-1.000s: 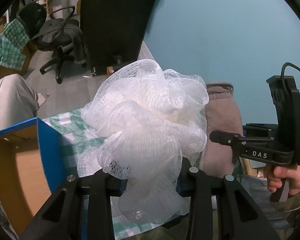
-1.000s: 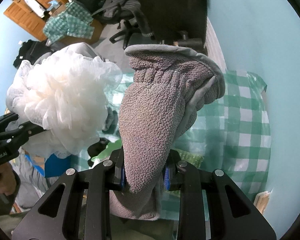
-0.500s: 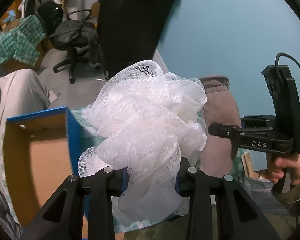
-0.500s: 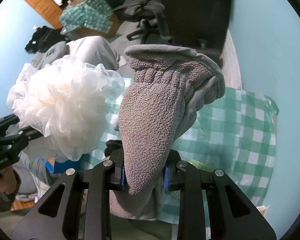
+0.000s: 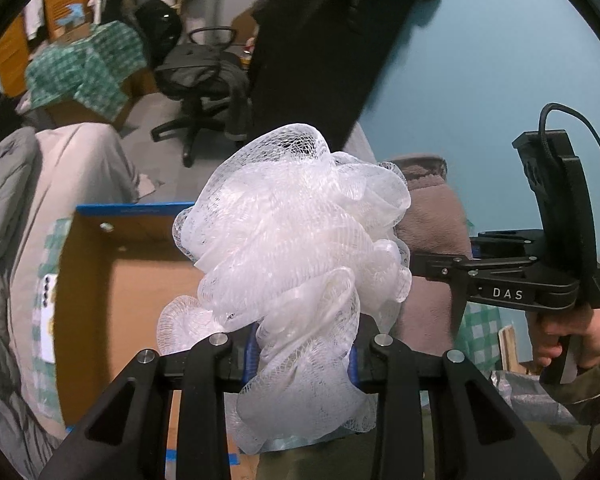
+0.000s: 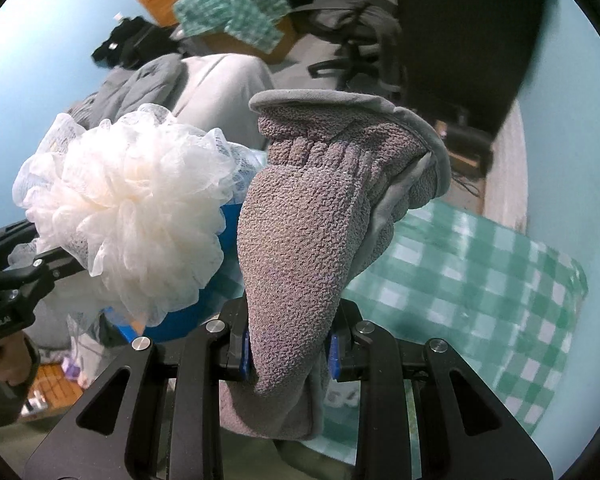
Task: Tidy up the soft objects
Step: 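Lift the bath puff and mitten with both tools and carry them over the box, then open both tools to drop the bath puff and mitten into the box, then move both tools back over the table toward the remaining items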
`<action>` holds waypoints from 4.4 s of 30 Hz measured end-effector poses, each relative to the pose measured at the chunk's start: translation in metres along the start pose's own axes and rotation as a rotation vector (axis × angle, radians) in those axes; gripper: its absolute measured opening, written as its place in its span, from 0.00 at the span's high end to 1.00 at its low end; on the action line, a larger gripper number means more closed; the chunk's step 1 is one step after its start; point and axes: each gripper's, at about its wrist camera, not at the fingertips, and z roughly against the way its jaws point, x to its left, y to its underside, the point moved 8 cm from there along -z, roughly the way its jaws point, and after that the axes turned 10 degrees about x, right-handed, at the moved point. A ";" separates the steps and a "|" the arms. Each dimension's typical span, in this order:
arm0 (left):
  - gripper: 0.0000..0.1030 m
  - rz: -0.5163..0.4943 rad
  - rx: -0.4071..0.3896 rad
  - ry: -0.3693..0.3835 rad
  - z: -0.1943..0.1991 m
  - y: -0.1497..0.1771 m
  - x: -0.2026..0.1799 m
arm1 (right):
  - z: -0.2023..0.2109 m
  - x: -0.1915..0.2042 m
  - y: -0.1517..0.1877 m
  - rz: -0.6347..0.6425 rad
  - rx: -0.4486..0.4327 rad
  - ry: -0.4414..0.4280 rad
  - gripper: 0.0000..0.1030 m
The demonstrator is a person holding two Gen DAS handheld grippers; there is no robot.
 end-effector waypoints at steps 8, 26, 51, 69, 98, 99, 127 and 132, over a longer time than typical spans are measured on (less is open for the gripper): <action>0.68 0.083 -0.025 -0.034 0.014 0.015 0.038 | -0.016 0.042 -0.020 0.098 0.018 -0.027 0.75; 0.70 0.213 -0.011 -0.080 0.014 0.050 0.119 | -0.066 0.128 -0.056 0.227 0.085 -0.053 0.75; 0.39 0.388 0.069 -0.060 -0.011 0.056 0.201 | -0.142 0.173 -0.093 0.211 0.195 0.020 0.40; 0.25 0.353 0.005 -0.148 0.034 0.054 0.203 | -0.095 0.155 -0.091 0.188 0.109 0.054 0.30; 0.22 0.231 0.065 -0.144 0.023 0.054 0.113 | -0.019 0.081 -0.039 0.070 0.034 0.077 0.27; 0.22 0.226 0.069 -0.138 0.022 0.054 0.108 | -0.017 0.076 -0.036 0.061 0.035 0.080 0.27; 0.22 -0.026 0.230 -0.032 -0.061 0.041 -0.028 | 0.022 -0.079 0.065 -0.273 0.040 0.159 0.27; 0.22 -0.039 0.257 -0.015 -0.080 0.047 -0.042 | 0.013 -0.101 0.082 -0.322 0.049 0.169 0.27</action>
